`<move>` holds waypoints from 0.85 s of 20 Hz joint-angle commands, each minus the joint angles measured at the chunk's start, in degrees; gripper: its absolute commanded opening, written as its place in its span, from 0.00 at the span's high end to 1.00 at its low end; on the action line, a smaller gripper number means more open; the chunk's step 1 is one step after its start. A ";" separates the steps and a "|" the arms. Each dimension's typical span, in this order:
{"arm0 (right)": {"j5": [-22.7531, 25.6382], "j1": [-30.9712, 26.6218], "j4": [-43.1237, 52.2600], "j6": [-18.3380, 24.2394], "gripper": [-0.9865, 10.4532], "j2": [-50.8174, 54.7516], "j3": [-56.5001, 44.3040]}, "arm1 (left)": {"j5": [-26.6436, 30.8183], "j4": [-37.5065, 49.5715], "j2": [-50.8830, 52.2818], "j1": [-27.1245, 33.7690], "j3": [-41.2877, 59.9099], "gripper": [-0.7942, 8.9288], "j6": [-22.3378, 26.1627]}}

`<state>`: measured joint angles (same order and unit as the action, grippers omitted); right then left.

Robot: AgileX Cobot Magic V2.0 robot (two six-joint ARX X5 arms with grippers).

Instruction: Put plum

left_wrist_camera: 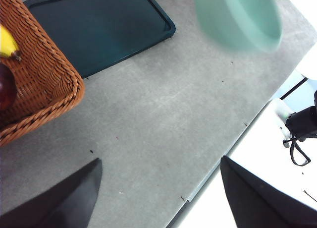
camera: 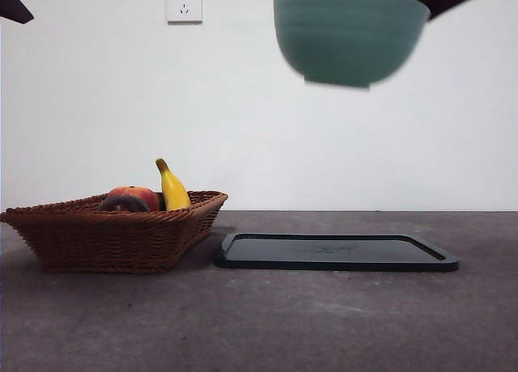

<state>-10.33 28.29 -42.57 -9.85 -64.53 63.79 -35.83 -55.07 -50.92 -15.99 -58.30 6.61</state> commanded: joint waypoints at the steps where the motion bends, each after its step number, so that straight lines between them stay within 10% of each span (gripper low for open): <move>1: 0.13 2.03 3.19 -0.26 0.91 0.61 -4.83 | -0.20 0.44 -0.33 -0.17 -0.48 0.53 0.63; 17: 2.51 8.17 20.94 -4.68 0.91 -10.38 -21.64 | -0.20 0.44 -0.33 -0.17 -0.48 0.53 0.61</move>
<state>-8.01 36.03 -22.04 -13.80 -74.39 41.82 -35.83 -55.07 -50.92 -15.99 -58.30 6.61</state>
